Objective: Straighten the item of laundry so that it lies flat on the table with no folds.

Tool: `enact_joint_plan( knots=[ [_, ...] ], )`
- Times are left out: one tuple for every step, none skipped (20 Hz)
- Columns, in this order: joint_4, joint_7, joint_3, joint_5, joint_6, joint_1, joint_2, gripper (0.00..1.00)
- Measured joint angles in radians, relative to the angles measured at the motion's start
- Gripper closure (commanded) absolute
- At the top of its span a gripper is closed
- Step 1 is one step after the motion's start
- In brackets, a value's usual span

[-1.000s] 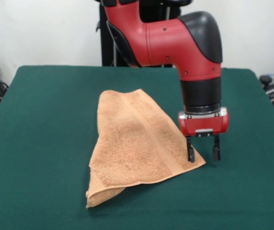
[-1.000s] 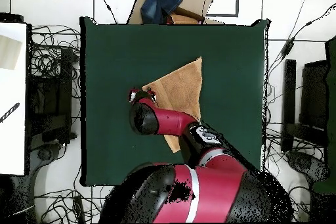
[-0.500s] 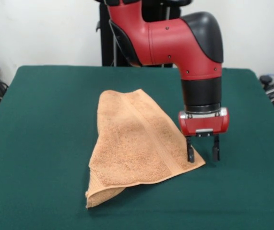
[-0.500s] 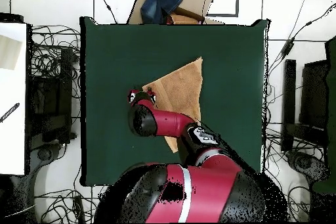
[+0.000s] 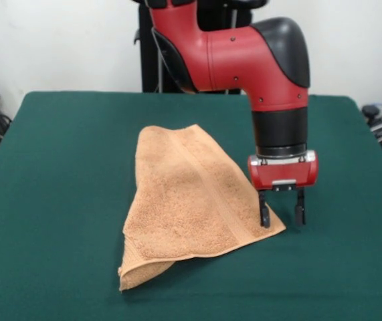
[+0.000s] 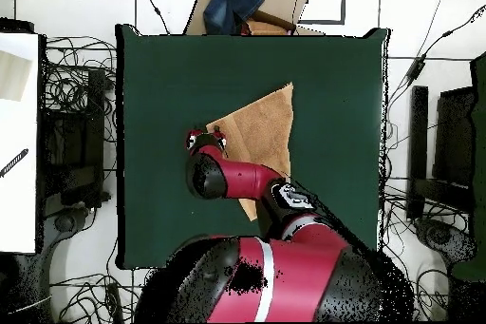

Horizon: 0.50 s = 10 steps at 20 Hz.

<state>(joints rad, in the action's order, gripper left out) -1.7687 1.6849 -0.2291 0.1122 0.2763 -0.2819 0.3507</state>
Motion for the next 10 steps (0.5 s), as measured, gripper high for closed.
enact_joint_plan(
  knots=[
    [0.0, 0.0, 0.005, 0.0, 0.007, 0.005, -0.001, 0.0],
    [0.0, 0.0, 0.011, 0.0, 0.014, 0.011, -0.001, 0.0],
    [0.0, 0.0, 0.018, 0.0, 0.022, 0.018, -0.002, 0.0],
    [0.001, 0.0, 0.035, 0.0, 0.043, 0.036, -0.005, 0.0],
    [0.001, 0.0, 0.04, 0.0, 0.05, 0.041, -0.006, 0.0],
    [0.002, 0.0, 0.048, 0.0, 0.059, 0.048, -0.007, 0.0],
    [0.002, 0.0, 0.055, 0.0, 0.069, 0.055, -0.009, 0.0],
    [0.002, 0.0, 0.06, 0.0, 0.077, 0.06, -0.01, 0.0],
    [0.002, 0.0, 0.069, 0.0, 0.092, 0.07, -0.013, 0.0],
    [0.002, 0.0, 0.076, 0.0, 0.103, 0.076, -0.015, 0.0]
  ],
)
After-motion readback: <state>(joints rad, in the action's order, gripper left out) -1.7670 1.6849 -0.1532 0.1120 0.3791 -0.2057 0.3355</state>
